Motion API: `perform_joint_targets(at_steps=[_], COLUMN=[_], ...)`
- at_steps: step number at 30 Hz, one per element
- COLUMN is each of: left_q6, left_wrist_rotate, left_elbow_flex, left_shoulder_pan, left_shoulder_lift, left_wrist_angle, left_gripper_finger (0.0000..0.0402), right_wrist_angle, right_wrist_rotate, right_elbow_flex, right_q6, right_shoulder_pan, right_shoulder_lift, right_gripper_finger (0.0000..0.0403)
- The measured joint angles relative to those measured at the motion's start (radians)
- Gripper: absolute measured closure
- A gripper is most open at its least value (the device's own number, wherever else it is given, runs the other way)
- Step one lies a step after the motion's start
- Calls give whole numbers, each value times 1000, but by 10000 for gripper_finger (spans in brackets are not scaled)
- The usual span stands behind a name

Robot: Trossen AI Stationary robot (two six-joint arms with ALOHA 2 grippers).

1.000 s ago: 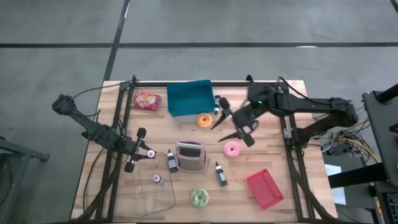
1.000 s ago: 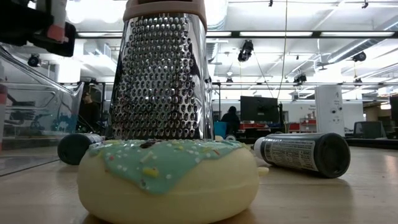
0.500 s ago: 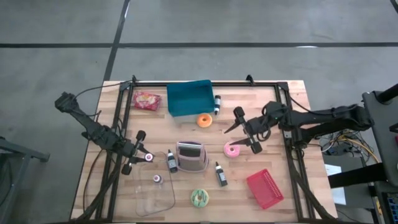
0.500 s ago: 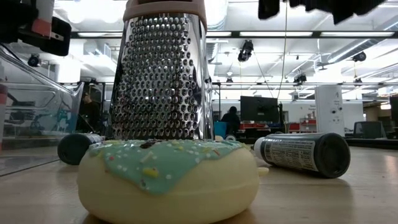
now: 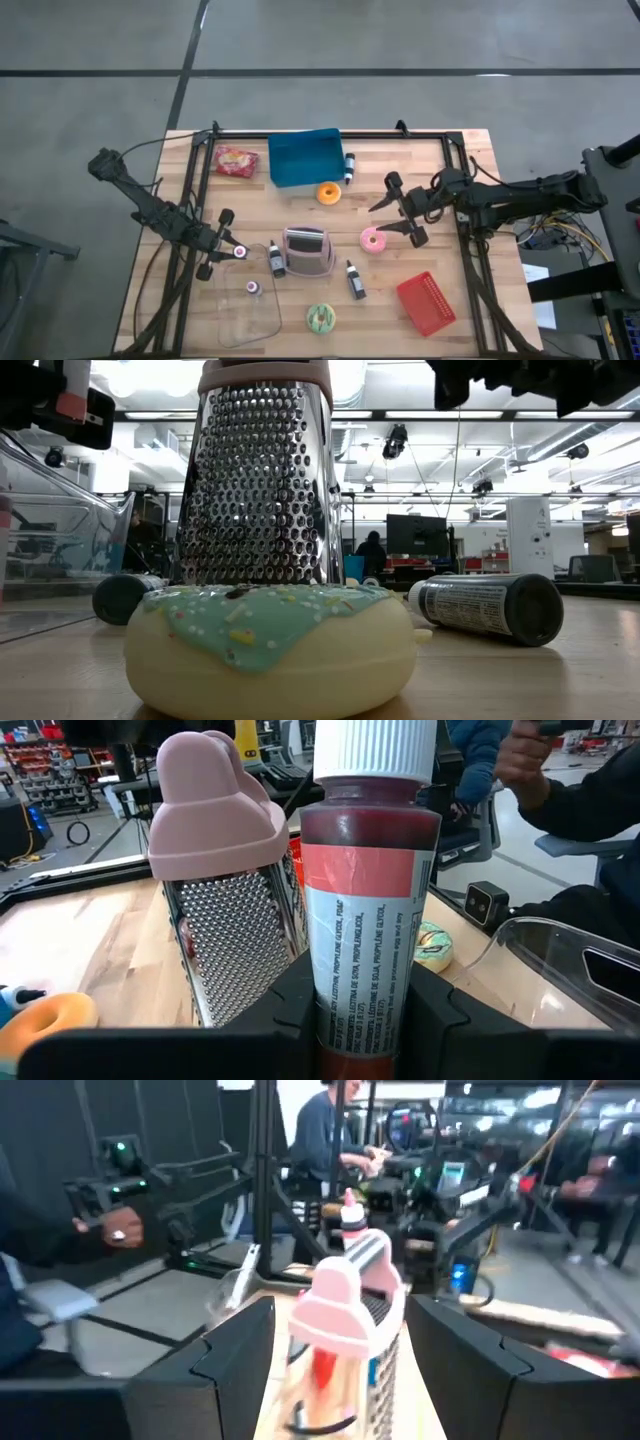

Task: Pick & Place Food Item
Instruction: Put the pink food coloring bottle into the transparent bin

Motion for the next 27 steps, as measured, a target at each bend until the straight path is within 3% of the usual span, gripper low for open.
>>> perform_joint_targets(at_steps=[5,27], left_q6=[0,0], left_wrist_rotate=[0,1], left_elbow_flex=[0,0], left_shoulder_pan=[0,0], left_shoulder_lift=[0,0], left_wrist_angle=[0,0], left_gripper_finger=[317,317], right_wrist_angle=[-8,-70], right_wrist_rotate=[-97,-16], right_elbow_flex=[-11,-269], right_q6=[-23,19], right_shoulder_pan=[3,-16], right_shoulder_lift=[-82,-401], right_gripper_finger=[179,179])
